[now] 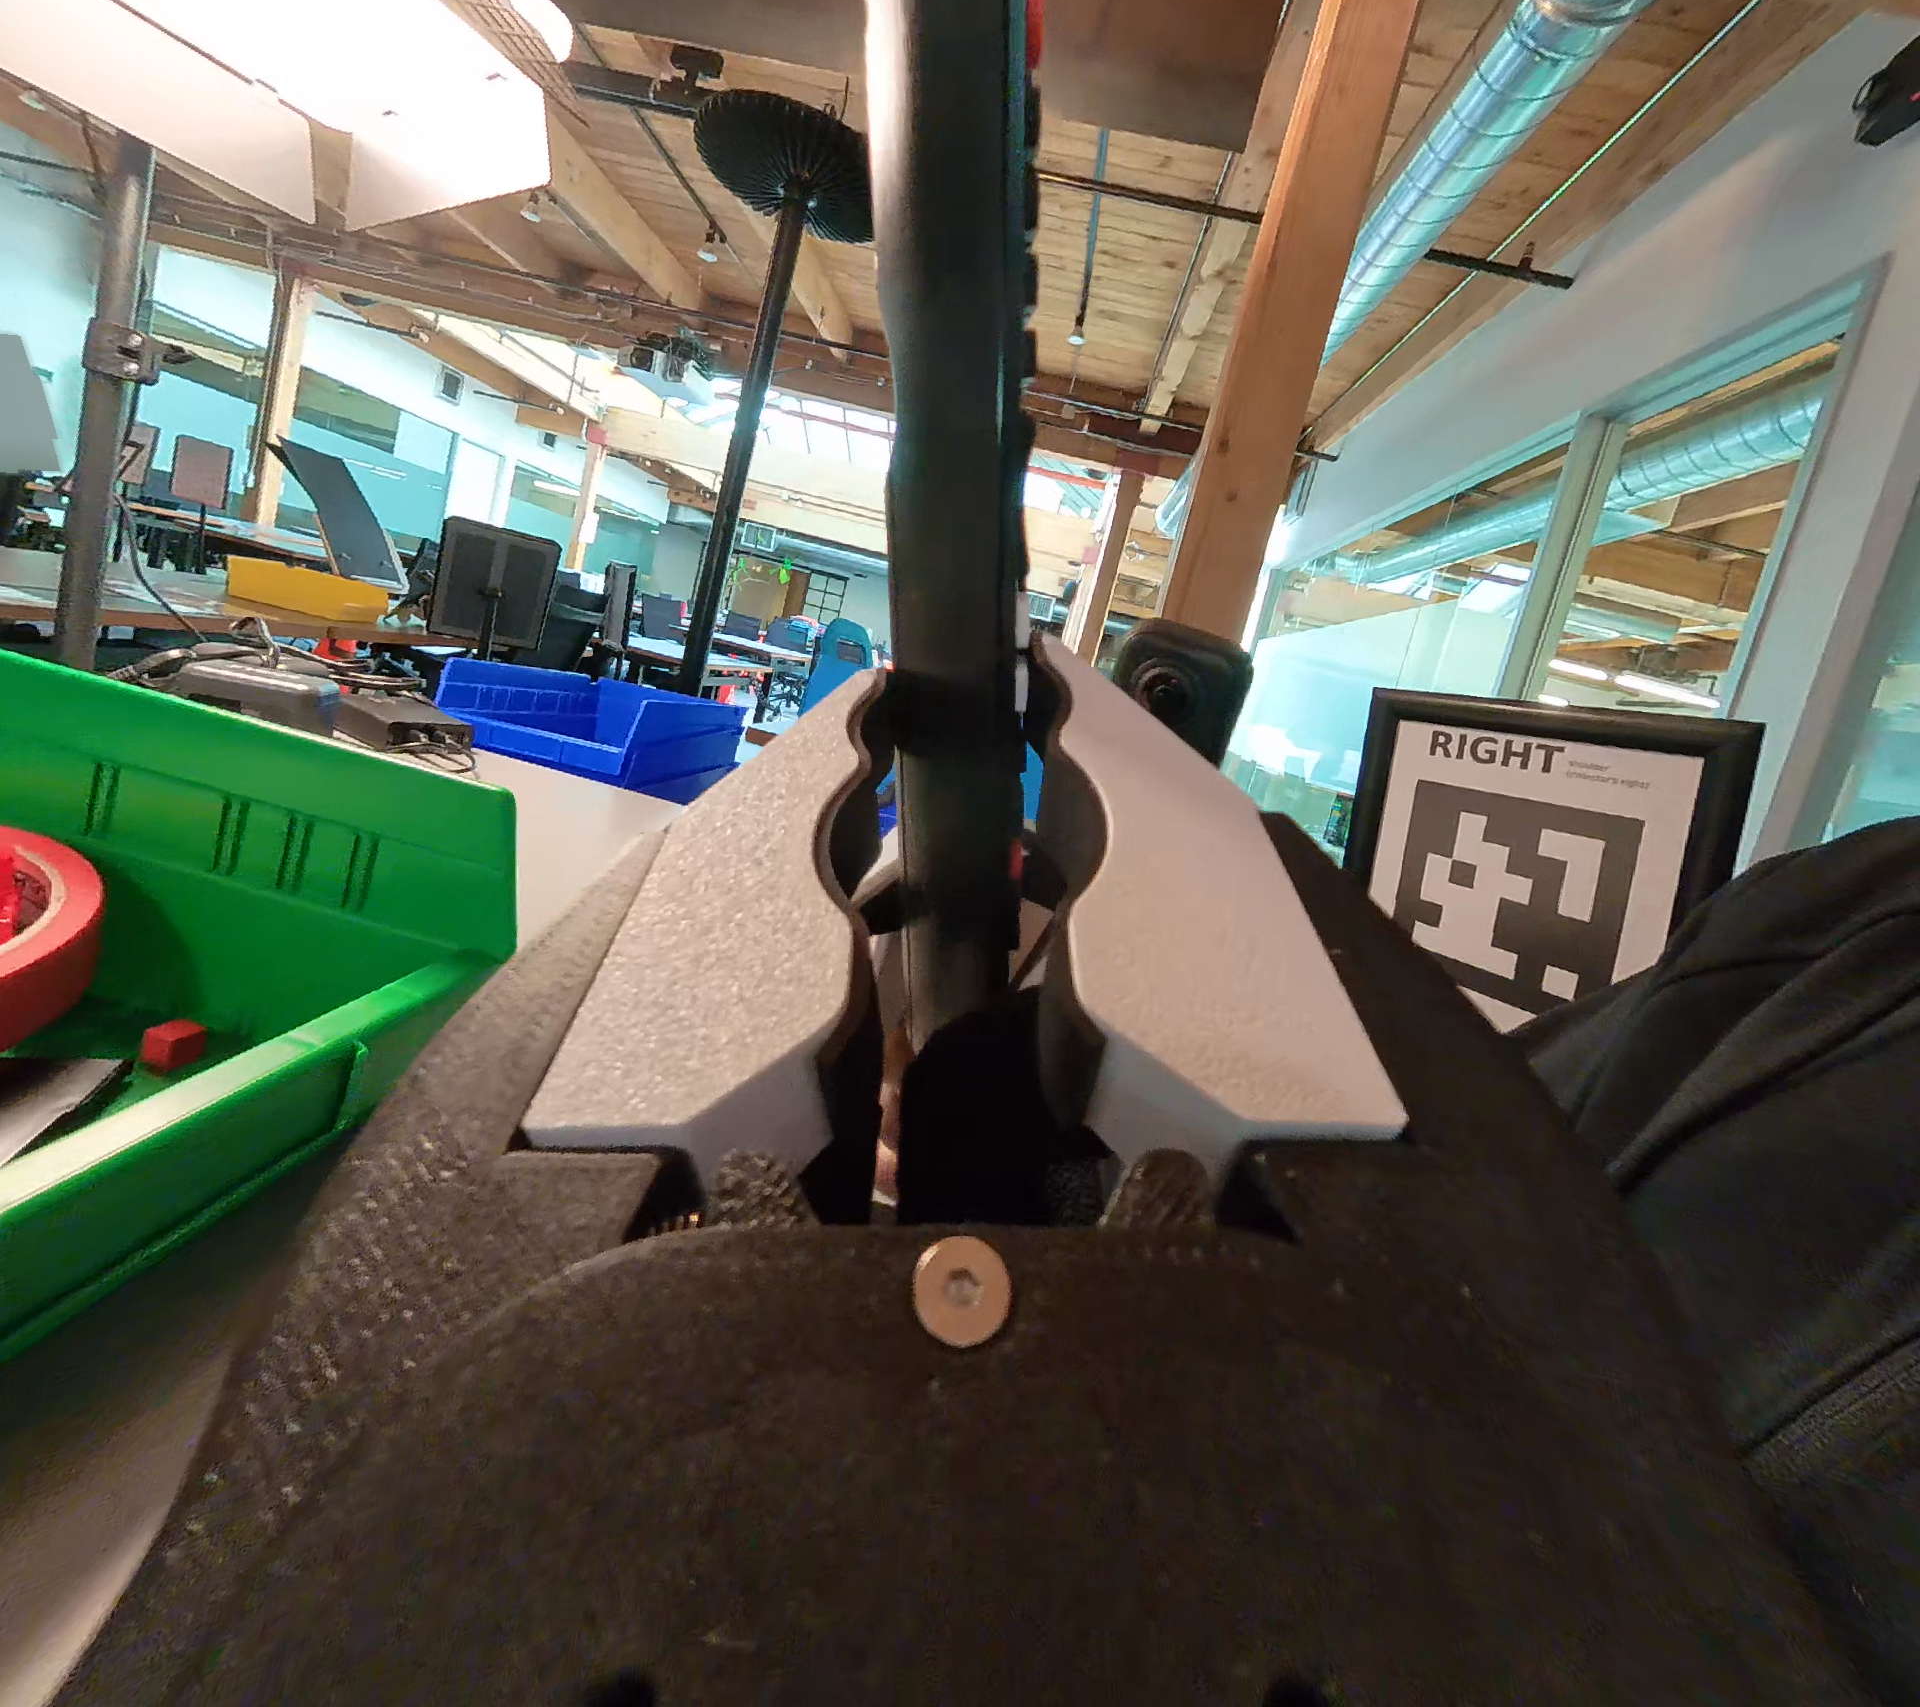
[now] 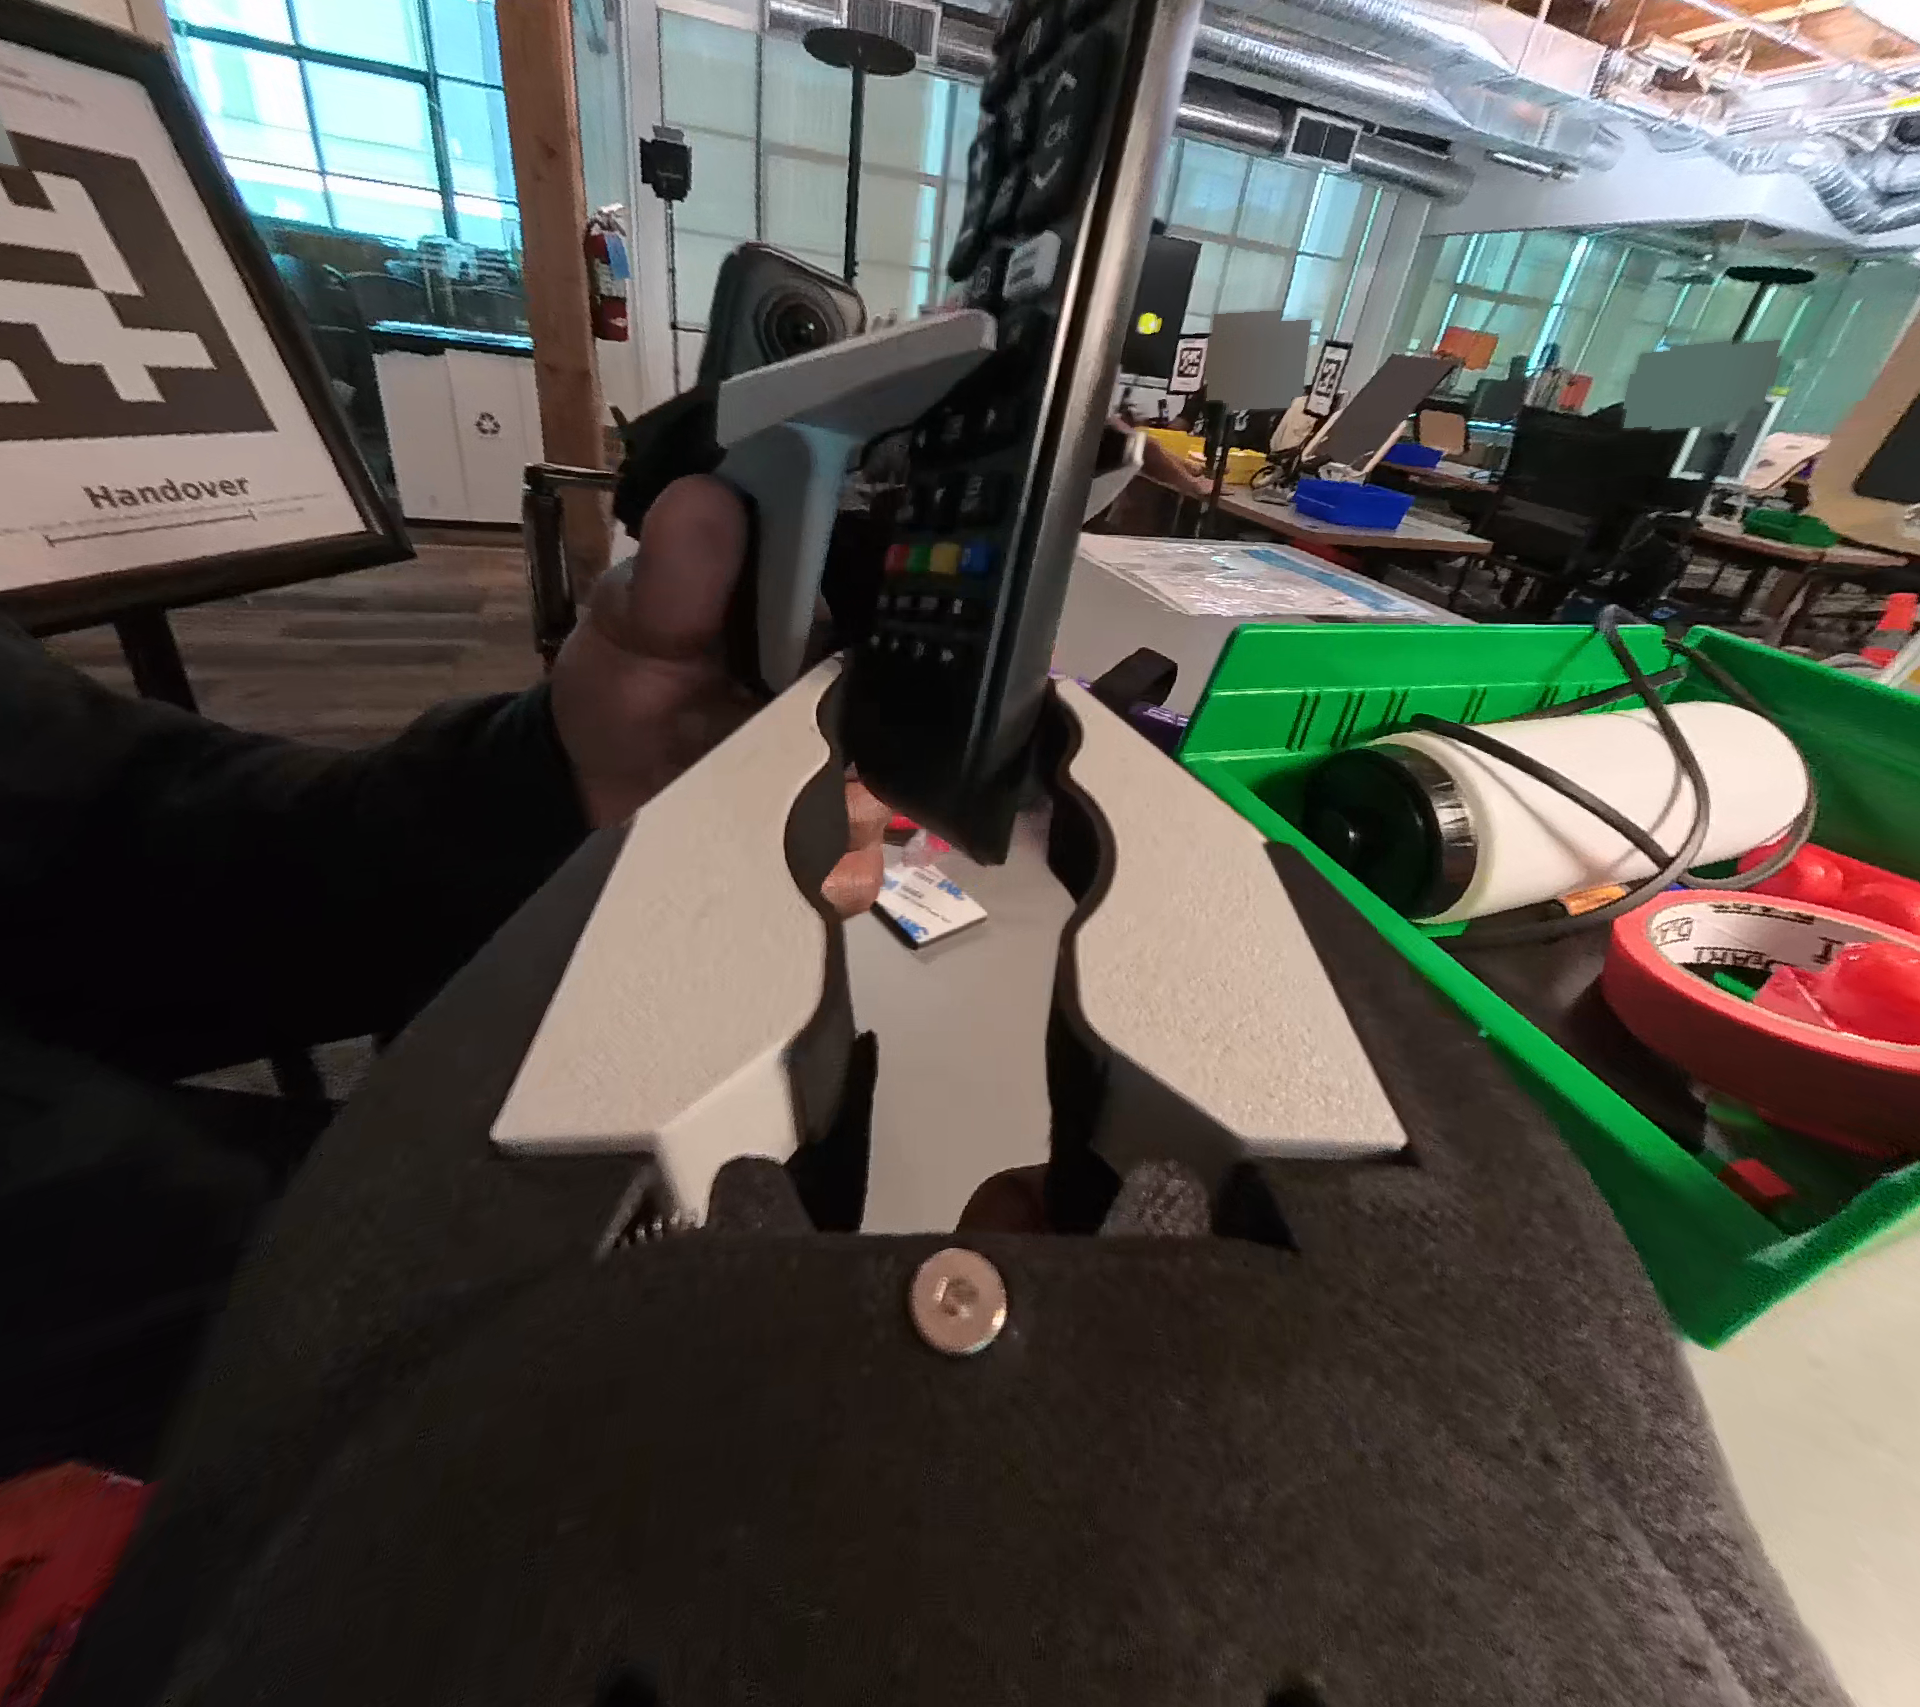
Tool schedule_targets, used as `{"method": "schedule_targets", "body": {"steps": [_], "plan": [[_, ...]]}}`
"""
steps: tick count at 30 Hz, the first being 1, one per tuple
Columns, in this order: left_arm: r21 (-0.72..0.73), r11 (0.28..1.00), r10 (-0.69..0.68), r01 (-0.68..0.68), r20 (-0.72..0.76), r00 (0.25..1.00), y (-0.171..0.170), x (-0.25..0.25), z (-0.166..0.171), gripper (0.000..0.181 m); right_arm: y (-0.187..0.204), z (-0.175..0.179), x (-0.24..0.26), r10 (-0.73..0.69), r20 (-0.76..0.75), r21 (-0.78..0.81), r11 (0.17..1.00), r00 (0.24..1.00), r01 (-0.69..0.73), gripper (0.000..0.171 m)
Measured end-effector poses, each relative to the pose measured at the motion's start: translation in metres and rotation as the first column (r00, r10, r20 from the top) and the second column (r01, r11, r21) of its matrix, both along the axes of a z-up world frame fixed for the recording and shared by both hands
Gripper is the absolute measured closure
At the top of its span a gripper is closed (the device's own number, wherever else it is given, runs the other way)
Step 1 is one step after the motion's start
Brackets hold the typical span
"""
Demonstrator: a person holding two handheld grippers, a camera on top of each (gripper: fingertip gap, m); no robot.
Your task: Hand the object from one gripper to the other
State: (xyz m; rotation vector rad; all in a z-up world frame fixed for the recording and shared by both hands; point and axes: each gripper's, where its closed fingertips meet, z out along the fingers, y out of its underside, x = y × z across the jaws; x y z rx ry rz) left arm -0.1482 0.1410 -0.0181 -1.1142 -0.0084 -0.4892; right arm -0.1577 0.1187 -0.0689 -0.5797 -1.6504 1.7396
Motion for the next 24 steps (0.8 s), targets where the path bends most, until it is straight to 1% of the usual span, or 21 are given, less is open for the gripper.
{"method": "schedule_targets", "body": {"steps": [1,4,5,6,8,11,16,18,20,22,24], "plan": [[-0.001,1.0,0.005,-0.005,0.0,1.0,0.0,0.0,0.0,0.156,0.001,0.0,-0.001,-0.016,-0.012,0.01,1.0,1.0,0.017,0.135],[-0.004,0.999,0.039,-0.039,-0.01,0.999,0.001,-0.004,-0.001,0.156,0.006,-0.002,-0.008,-0.086,-0.03,0.049,0.995,0.996,0.087,0.12],[-0.003,0.999,0.051,-0.051,-0.01,0.999,0.001,-0.005,0.0,0.156,0.007,-0.004,-0.009,-0.101,-0.034,0.062,0.993,0.994,0.103,0.12],[-0.001,0.998,0.064,-0.064,-0.007,0.998,0.001,-0.007,0.0,0.156,0.007,-0.005,-0.01,-0.11,-0.037,0.075,0.991,0.993,0.113,0.121],[-0.003,0.995,0.098,-0.098,-0.004,0.995,0.001,-0.012,0.0,0.156,0.007,-0.008,-0.011,-0.127,-0.049,0.111,0.985,0.991,0.132,0.13],[-0.014,0.992,0.128,-0.128,-0.033,0.991,0.004,-0.011,-0.002,0.155,0.01,-0.011,-0.014,-0.166,-0.064,0.152,0.973,0.984,0.174,0.13],[-0.023,0.983,0.178,-0.18,-0.068,0.982,0.005,-0.014,-0.003,0.156,0.013,-0.016,-0.02,-0.199,-0.047,0.168,0.964,0.979,0.204,0.128],[-0.002,0.98,0.197,-0.197,-0.043,0.98,0.002,-0.019,0.0,0.156,0.012,-0.025,-0.023,-0.207,-0.02,0.209,0.956,0.978,0.207,0.125],[0.017,0.983,0.184,-0.184,-0.001,0.983,-0.002,-0.023,0.003,0.156,0.011,-0.024,-0.023,-0.214,-0.049,0.226,0.949,0.976,0.219,0.136],[0.019,0.988,0.154,-0.155,0.037,0.987,-0.003,-0.024,0.003,0.156,0.01,-0.023,-0.021,-0.211,-0.07,0.235,0.947,0.975,0.221,0.136],[0.016,0.988,0.151,-0.152,0.044,0.988,-0.002,-0.025,0.003,0.156,0.011,-0.023,-0.022,-0.213,-0.066,0.237,0.946,0.975,0.222,0.136]]}}
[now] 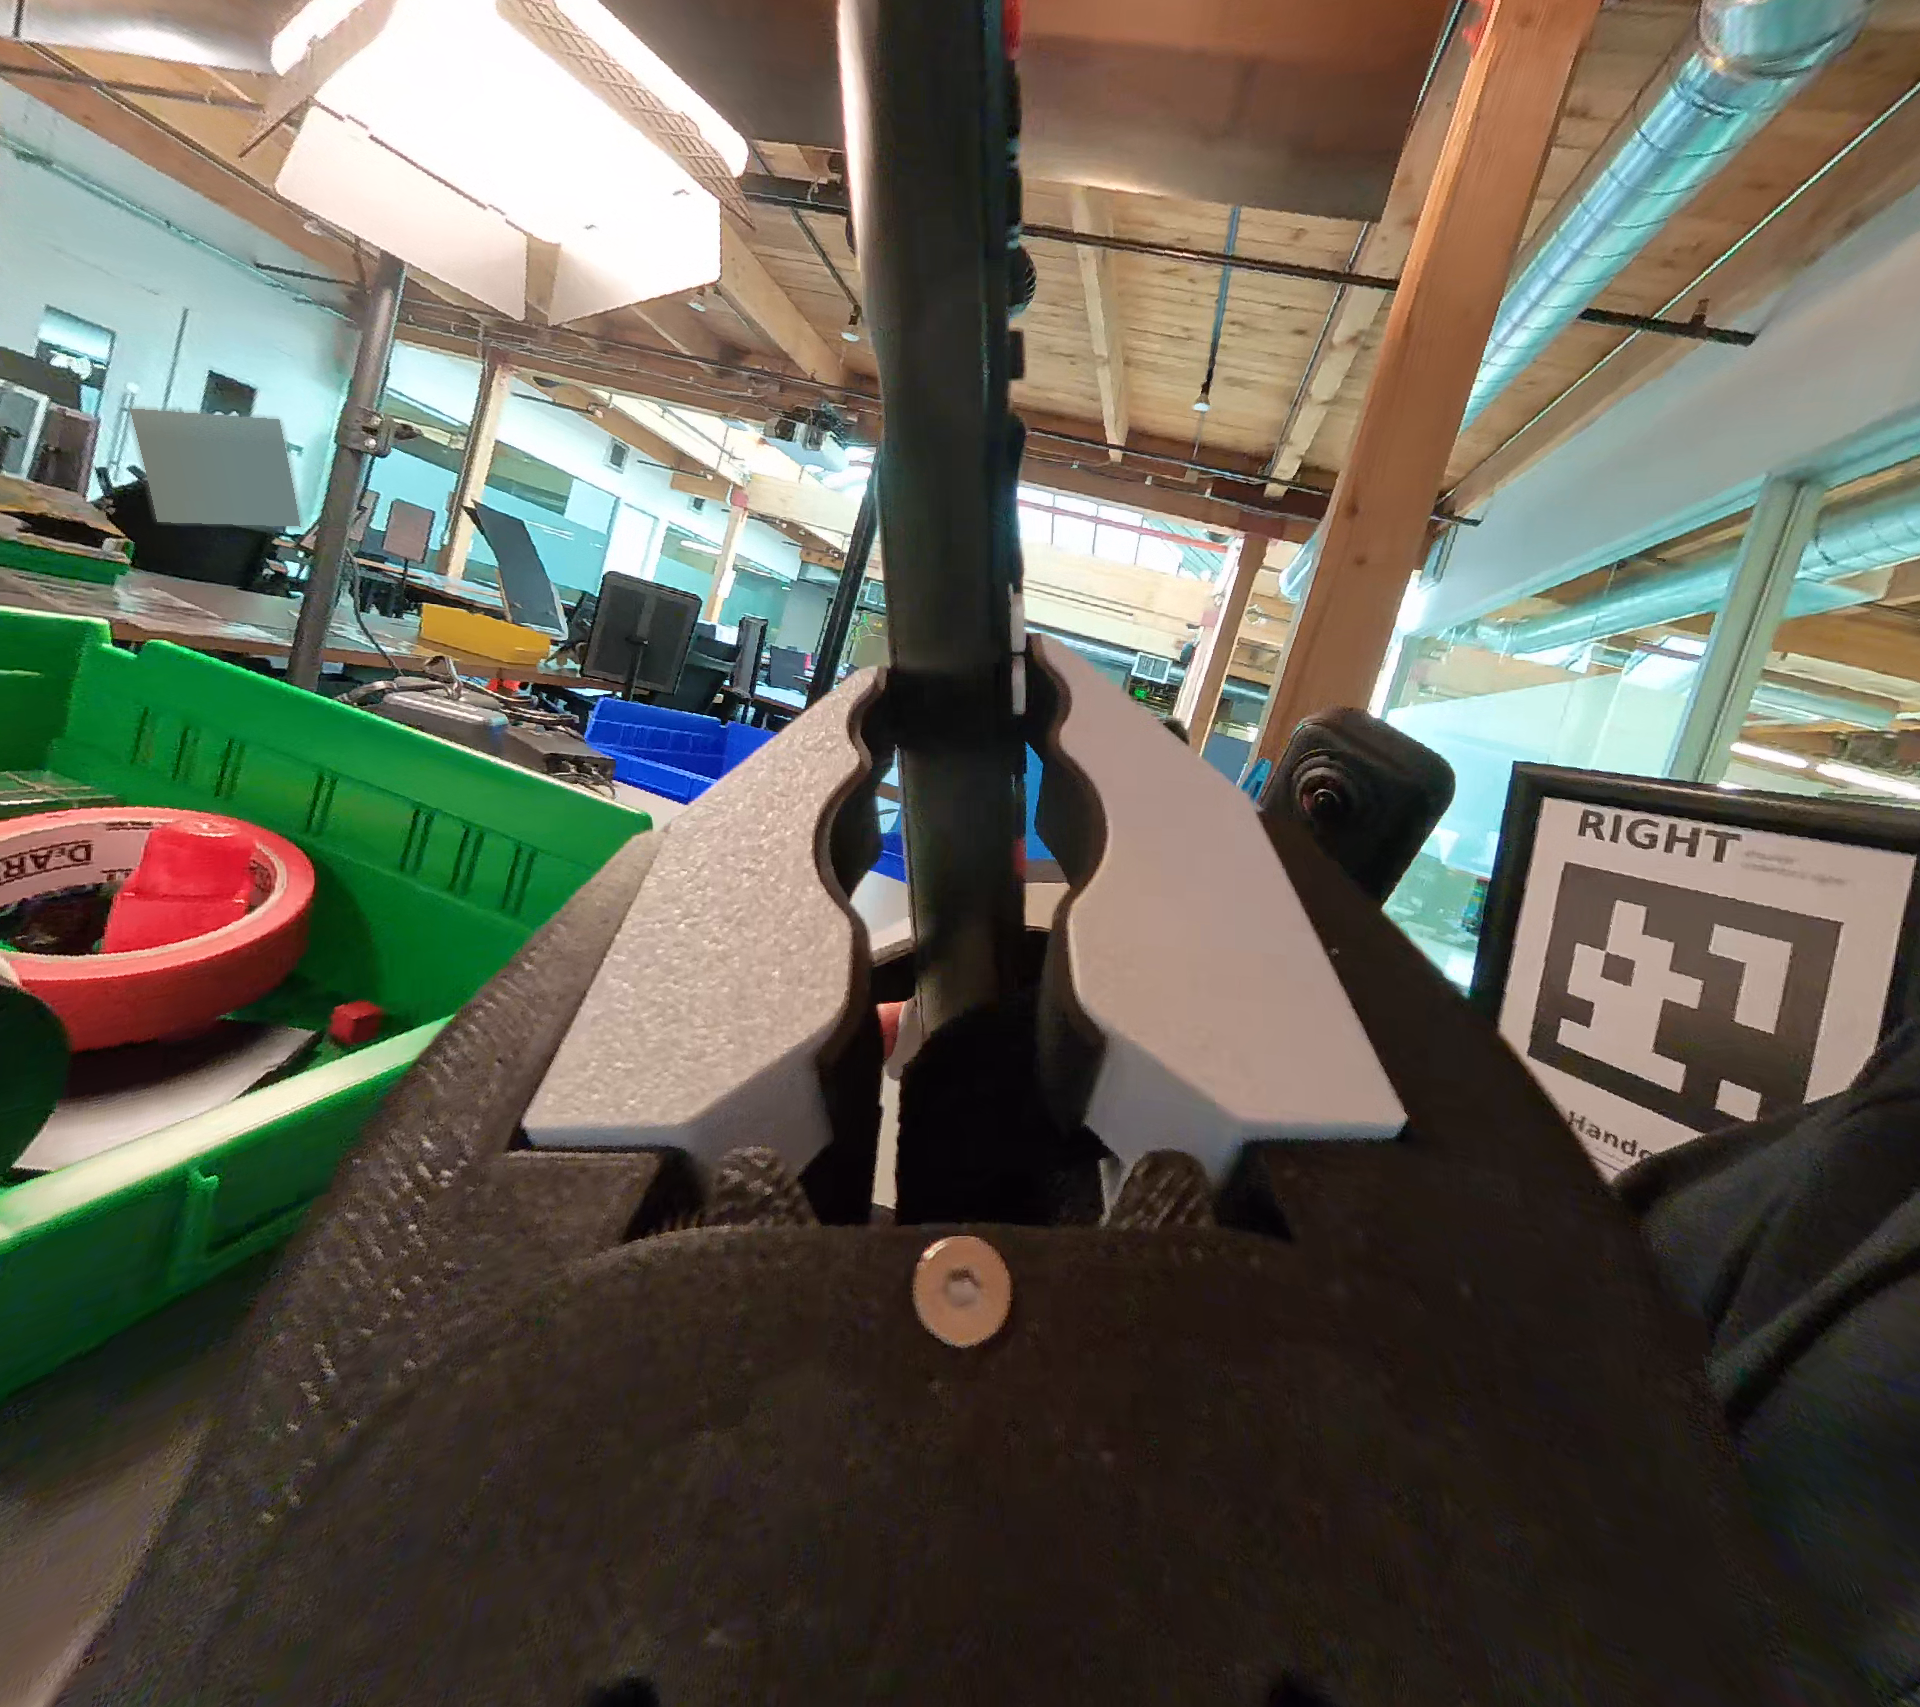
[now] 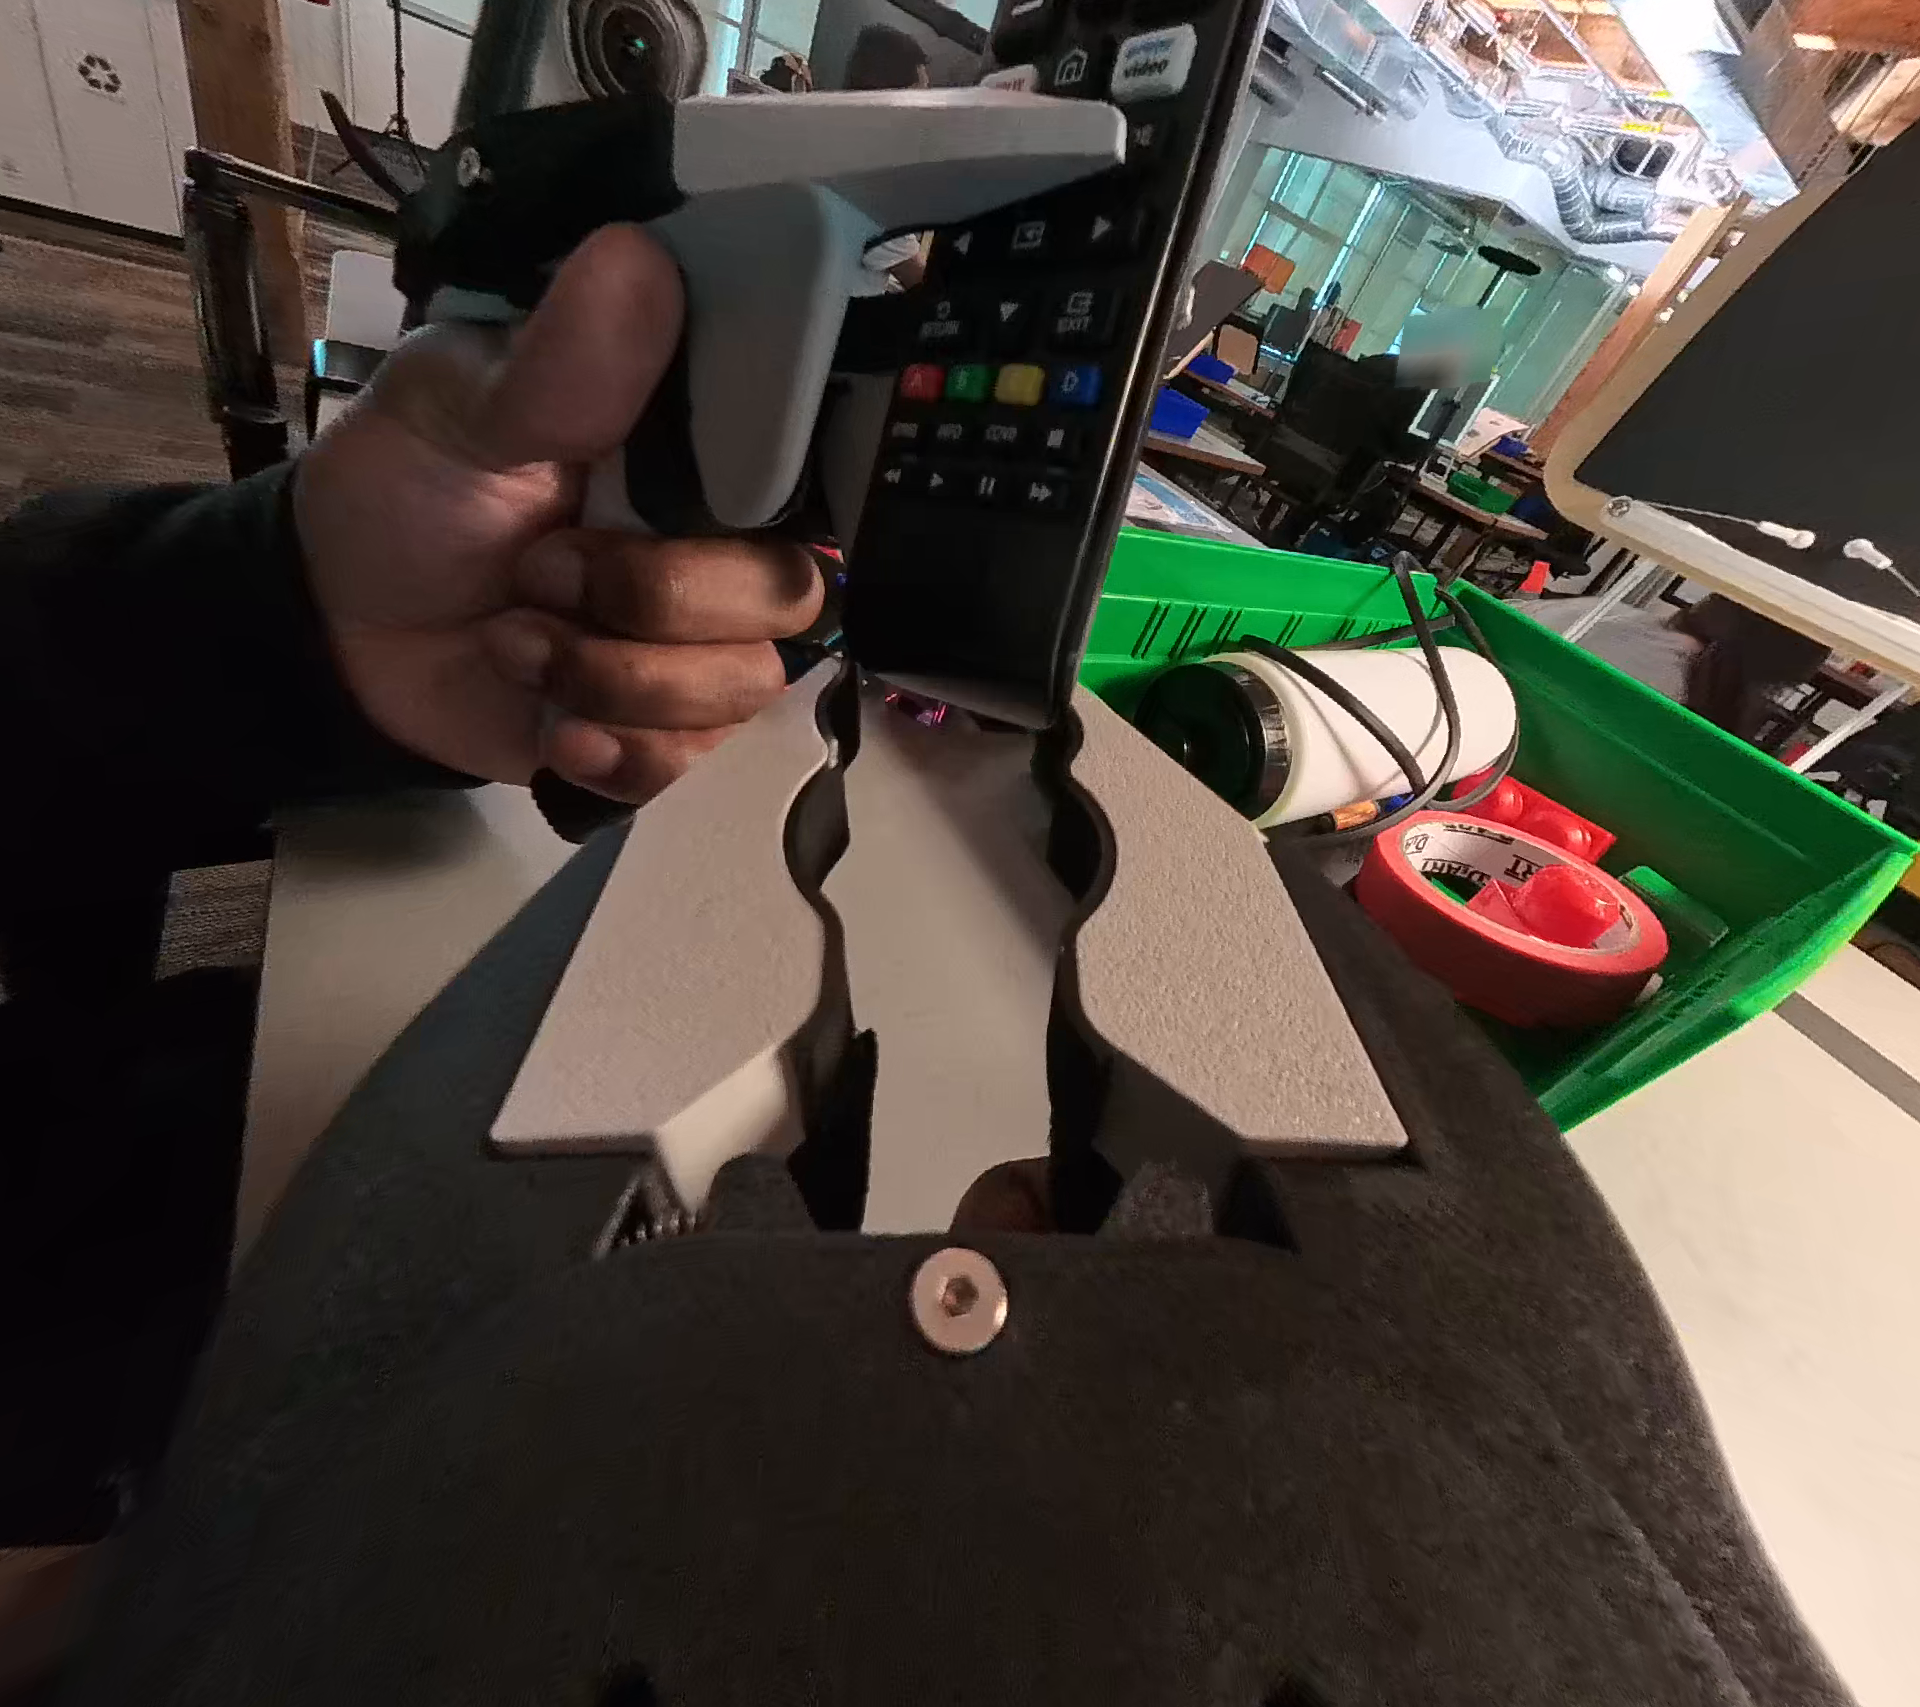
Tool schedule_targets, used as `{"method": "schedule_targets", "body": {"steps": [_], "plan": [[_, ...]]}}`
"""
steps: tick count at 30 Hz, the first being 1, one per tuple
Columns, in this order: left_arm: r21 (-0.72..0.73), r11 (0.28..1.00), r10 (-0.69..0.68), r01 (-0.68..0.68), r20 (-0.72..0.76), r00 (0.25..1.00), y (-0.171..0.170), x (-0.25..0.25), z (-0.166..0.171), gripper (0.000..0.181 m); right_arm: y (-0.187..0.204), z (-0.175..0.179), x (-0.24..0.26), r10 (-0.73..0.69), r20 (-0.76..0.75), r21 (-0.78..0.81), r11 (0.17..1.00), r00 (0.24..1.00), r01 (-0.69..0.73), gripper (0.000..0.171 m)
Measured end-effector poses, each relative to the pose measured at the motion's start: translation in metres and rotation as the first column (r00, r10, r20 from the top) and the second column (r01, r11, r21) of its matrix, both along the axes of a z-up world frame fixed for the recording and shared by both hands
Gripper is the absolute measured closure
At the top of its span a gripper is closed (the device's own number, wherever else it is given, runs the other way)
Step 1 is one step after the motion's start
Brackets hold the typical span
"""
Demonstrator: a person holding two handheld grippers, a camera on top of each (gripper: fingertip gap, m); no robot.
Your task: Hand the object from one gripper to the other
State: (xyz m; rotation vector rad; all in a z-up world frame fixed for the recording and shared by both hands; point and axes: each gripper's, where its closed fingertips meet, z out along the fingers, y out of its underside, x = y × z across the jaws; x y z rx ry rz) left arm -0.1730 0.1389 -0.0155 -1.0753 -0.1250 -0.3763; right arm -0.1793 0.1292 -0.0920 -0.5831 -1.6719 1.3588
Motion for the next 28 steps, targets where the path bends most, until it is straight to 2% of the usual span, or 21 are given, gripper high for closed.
{"method": "schedule_targets", "body": {"steps": [3,6,8,22,28], "plan": [[0.005,1.0,0.011,-0.011,-0.016,1.0,-0.001,0.001,0.001,0.156,0.001,0.005,0.001,-0.006,-0.03,-0.008,1.0,1.0,0.006,0.131],[-0.014,1.0,-0.003,0.003,-0.019,1.0,0.002,0.003,-0.002,0.157,0.003,0.022,0.009,0.02,-0.087,-0.088,0.996,0.996,-0.028,0.127],[-0.014,1.0,-0.018,0.017,-0.025,1.0,0.002,0.006,-0.002,0.157,0.003,0.022,0.01,0.046,-0.059,-0.123,0.991,0.997,-0.053,0.129],[-0.037,0.999,-0.03,0.029,-0.023,0.999,0.005,0.007,-0.005,0.157,0.002,0.021,0.009,0.048,-0.058,-0.122,0.991,0.997,-0.055,0.129],[-0.097,0.995,-0.024,0.015,-0.091,0.996,0.013,0.016,-0.013,0.157,0.005,0.031,0.012,0.041,-0.103,-0.154,0.987,0.994,-0.056,0.129]]}}
